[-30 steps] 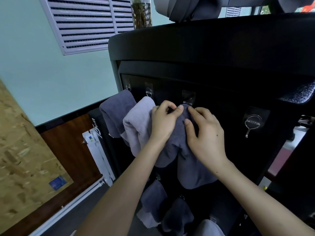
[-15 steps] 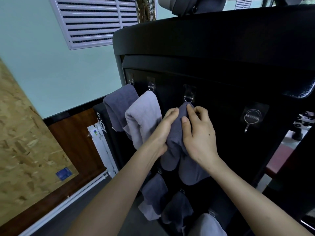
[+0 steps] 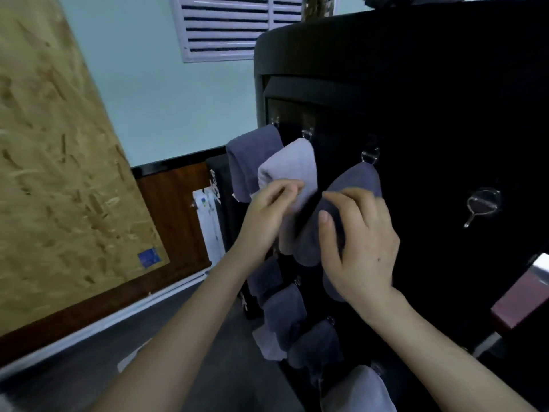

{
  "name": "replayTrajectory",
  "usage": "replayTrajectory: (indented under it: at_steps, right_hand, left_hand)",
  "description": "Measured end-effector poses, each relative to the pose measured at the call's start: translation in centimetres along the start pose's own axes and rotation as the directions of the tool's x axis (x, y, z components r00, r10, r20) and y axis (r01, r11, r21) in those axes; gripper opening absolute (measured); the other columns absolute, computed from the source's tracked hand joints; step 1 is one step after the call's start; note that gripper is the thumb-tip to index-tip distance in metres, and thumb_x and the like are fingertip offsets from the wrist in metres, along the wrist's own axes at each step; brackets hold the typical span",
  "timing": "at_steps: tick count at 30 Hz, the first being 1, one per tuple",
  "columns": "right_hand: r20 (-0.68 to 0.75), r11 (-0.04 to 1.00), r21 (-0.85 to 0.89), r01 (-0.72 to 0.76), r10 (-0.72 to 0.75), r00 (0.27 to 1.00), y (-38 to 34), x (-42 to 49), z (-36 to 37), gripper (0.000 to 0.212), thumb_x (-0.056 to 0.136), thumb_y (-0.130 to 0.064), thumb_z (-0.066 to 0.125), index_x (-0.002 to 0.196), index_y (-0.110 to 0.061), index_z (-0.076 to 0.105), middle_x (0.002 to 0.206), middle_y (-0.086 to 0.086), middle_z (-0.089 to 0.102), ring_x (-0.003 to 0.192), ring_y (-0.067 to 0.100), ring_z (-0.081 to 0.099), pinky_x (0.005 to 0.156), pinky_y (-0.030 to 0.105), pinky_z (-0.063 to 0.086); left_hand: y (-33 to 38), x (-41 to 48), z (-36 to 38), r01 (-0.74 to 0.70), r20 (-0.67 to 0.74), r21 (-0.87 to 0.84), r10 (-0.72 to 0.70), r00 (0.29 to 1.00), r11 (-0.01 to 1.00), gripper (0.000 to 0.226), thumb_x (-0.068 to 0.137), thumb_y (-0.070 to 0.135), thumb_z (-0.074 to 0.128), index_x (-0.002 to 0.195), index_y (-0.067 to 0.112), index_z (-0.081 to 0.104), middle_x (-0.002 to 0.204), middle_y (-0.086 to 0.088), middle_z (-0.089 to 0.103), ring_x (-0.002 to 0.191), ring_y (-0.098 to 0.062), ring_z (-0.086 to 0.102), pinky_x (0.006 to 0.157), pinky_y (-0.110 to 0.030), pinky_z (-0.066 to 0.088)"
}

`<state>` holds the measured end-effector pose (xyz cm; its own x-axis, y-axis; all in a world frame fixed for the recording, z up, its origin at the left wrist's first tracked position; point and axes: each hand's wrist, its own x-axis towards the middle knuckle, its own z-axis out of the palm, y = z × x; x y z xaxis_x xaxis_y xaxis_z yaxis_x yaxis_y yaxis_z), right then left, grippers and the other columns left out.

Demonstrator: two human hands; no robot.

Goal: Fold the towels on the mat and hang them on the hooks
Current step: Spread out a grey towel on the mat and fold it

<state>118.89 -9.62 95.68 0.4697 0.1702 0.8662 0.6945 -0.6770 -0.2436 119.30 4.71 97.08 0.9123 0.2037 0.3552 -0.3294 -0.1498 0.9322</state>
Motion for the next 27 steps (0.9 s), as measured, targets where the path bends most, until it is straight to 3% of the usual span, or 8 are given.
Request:
replayTrajectory:
  at_steps: [3, 7, 10, 13, 17, 19, 24, 27]
  right_hand:
    - [0.039, 0.977, 0.171, 0.128, -0.136, 0.99, -2.7, -1.8, 2.0, 0.024, 0.093, -0.021, 0.048, 0.097, -0.006, 0.067, 0.093, 0.008, 0.063, 0.078, 0.024, 0.054, 0.063, 0.032, 0.042]
    - [0.274, 0.898, 0.419, 0.134, -0.265, 0.925, -7.7, -6.6, 6.5, 0.024, 0.092, -0.024, 0.047, 0.089, -0.011, 0.067, 0.082, 0.002, 0.063, 0.071, 0.021, 0.057, 0.055, 0.034, 0.046]
    - [0.545, 0.852, 0.521, 0.045, -0.373, 0.751, -12.6, -11.3, 10.0, 0.031, 0.091, -0.035, 0.042, 0.089, -0.017, 0.066, 0.079, -0.001, 0.063, 0.069, 0.02, 0.06, 0.052, 0.03, 0.047]
    - [0.743, 0.829, 0.555, -0.069, -0.456, 0.49, -17.9, -16.7, 12.3, 0.031, 0.092, -0.04, 0.044, 0.096, -0.019, 0.067, 0.083, -0.002, 0.066, 0.072, 0.02, 0.063, 0.059, 0.034, 0.051]
    - [0.828, 0.816, 0.559, -0.149, -0.54, 0.148, -25.4, -24.7, 12.9, 0.024, 0.094, -0.036, 0.051, 0.098, -0.018, 0.066, 0.081, -0.003, 0.066, 0.08, 0.021, 0.063, 0.068, 0.033, 0.048]
    - [0.821, 0.806, 0.569, -0.165, -0.568, 0.057, -29.4, -28.7, 12.4, 0.023, 0.093, -0.033, 0.054, 0.099, -0.015, 0.067, 0.087, 0.001, 0.069, 0.085, 0.022, 0.063, 0.071, 0.031, 0.044]
    - [0.75, 0.745, 0.614, -0.261, -0.654, -0.1, -39.6, -37.4, 11.0, 0.019, 0.091, -0.027, 0.058, 0.089, -0.01, 0.067, 0.084, 0.005, 0.07, 0.083, 0.025, 0.065, 0.074, 0.034, 0.048]
    - [0.691, 0.71, 0.657, -0.254, -0.701, -0.174, -45.1, -41.4, 9.9, 0.019, 0.09, -0.029, 0.058, 0.088, -0.013, 0.067, 0.084, 0.004, 0.071, 0.082, 0.025, 0.065, 0.075, 0.038, 0.051]
  left_hand:
    - [-1.2, -3.6, -4.1, -0.013, -0.078, 0.121, 0.022, 0.997, 0.993, 0.02, 0.097, 0.015, 0.045, 0.094, 0.023, 0.063, 0.093, 0.007, 0.064, 0.092, -0.006, 0.061, 0.082, -0.025, 0.05]
    - [-3.6, -11.9, -11.2, 0.198, -0.298, 0.259, -0.117, 0.947, 0.945, 0.018, 0.095, 0.011, 0.048, 0.093, 0.008, 0.066, 0.085, 0.007, 0.065, 0.08, -0.002, 0.061, 0.073, -0.016, 0.047]
    - [-5.4, -20.0, -17.1, 0.402, -0.434, 0.305, -0.25, 0.865, 0.863, 0.016, 0.094, 0.014, 0.051, 0.089, 0.014, 0.066, 0.081, 0.006, 0.066, 0.075, 0.0, 0.06, 0.072, -0.016, 0.045]
    - [-5.4, -29.4, -21.9, 0.534, -0.569, 0.281, -0.31, 0.762, 0.797, 0.017, 0.094, 0.012, 0.052, 0.084, 0.017, 0.064, 0.076, 0.008, 0.064, 0.068, 0.005, 0.058, 0.07, -0.014, 0.043]
    - [-4.0, -43.4, -26.5, 0.689, -0.754, 0.13, -0.38, 0.535, 0.713, 0.014, 0.09, 0.028, 0.056, 0.081, 0.022, 0.064, 0.072, 0.008, 0.063, 0.067, 0.0, 0.055, 0.073, -0.025, 0.043]
    - [-2.7, -50.3, -27.7, 0.728, -0.828, 0.059, -0.374, 0.418, 0.683, 0.027, 0.081, 0.044, 0.053, 0.084, 0.021, 0.066, 0.073, 0.007, 0.066, 0.068, -0.005, 0.058, 0.074, -0.028, 0.046]
    - [-0.5, -64.7, -29.5, 0.788, -0.917, -0.062, -0.347, 0.199, 0.613, 0.021, 0.08, 0.048, 0.054, 0.082, 0.028, 0.063, 0.072, 0.012, 0.067, 0.07, -0.008, 0.06, 0.073, -0.03, 0.048]
    - [0.1, -70.8, -30.1, 0.781, -0.929, -0.144, -0.354, 0.105, 0.607, 0.013, 0.094, 0.024, 0.054, 0.083, 0.025, 0.061, 0.079, 0.007, 0.066, 0.065, 0.002, 0.058, 0.072, -0.018, 0.047]
